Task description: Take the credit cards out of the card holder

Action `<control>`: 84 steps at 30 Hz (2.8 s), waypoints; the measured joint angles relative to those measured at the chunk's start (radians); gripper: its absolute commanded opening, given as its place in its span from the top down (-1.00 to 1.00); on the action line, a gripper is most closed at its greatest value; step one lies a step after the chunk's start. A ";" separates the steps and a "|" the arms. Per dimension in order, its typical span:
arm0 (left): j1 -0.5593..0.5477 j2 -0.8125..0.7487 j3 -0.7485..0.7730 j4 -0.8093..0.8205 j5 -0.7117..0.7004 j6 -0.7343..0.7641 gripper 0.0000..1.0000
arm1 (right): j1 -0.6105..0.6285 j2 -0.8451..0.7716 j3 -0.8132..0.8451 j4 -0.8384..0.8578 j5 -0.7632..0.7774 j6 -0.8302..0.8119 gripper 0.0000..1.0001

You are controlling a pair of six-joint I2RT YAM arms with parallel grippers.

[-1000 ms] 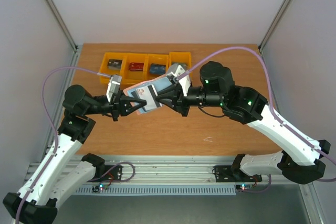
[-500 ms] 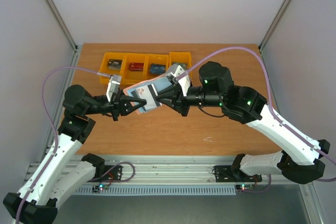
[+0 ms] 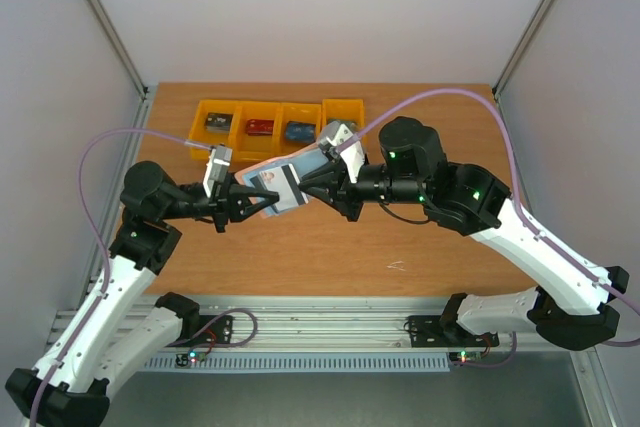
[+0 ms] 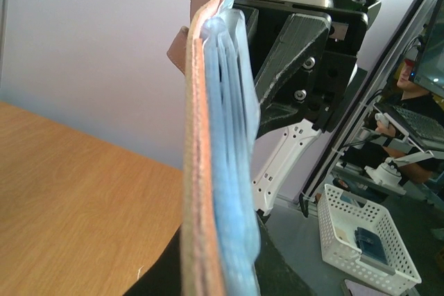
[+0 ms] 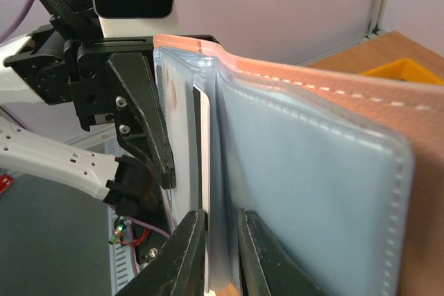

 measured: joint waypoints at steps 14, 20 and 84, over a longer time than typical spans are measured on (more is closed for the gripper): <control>0.003 -0.005 0.000 -0.052 -0.002 0.067 1.00 | -0.001 0.043 0.034 -0.019 -0.017 0.012 0.78; 0.006 -0.006 0.000 -0.058 -0.003 0.070 0.99 | -0.004 0.078 0.062 -0.019 -0.061 0.014 0.97; 0.001 -0.012 -0.037 -0.415 -0.168 0.262 0.99 | -0.320 -0.127 0.047 -0.268 -0.047 -0.051 0.98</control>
